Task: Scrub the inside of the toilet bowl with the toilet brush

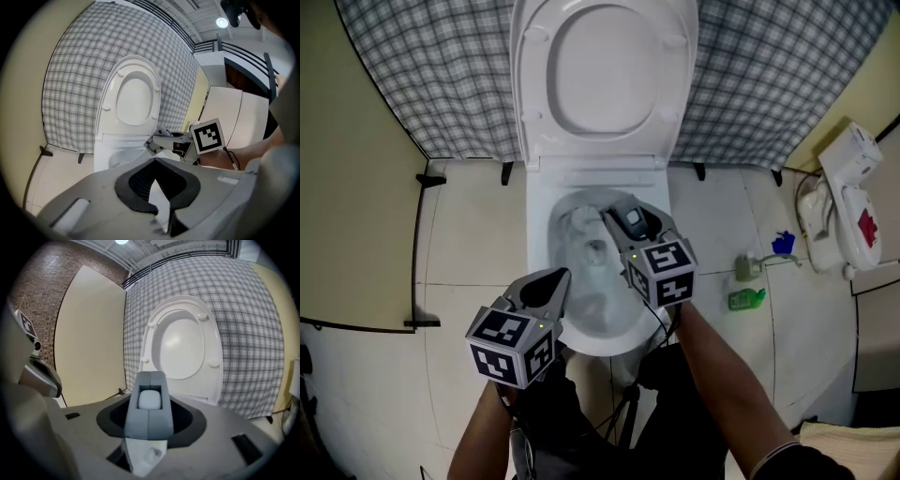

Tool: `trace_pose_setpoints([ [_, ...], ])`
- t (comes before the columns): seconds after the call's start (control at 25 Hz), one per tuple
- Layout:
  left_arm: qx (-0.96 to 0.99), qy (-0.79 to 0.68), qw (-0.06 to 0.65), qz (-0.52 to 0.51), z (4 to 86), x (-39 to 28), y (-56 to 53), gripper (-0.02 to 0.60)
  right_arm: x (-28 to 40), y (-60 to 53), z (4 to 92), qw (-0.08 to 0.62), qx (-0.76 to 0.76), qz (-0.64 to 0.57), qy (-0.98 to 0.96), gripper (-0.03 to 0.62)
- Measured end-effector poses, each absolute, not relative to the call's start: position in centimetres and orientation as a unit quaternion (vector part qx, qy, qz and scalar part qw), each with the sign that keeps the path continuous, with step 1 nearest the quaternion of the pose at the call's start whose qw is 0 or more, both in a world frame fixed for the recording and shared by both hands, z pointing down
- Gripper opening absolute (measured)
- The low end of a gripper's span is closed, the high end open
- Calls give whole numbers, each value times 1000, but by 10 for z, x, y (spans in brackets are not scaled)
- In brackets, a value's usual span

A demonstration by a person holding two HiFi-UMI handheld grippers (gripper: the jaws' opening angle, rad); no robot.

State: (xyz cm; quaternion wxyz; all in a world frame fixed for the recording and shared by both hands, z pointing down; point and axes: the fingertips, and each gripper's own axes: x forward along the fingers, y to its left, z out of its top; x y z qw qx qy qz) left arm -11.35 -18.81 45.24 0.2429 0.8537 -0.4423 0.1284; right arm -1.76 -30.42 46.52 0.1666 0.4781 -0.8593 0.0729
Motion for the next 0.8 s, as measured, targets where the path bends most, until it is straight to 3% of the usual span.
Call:
trace_pose_setpoints([
  [0.36, 850, -451, 242, 123, 452, -123, -190, 9, -61, -269, 473, 194, 387, 84, -897, 204],
  [0.8, 850, -451, 241, 125, 452, -120, -185, 9, -42, -209, 494, 245, 340, 97, -903, 204],
])
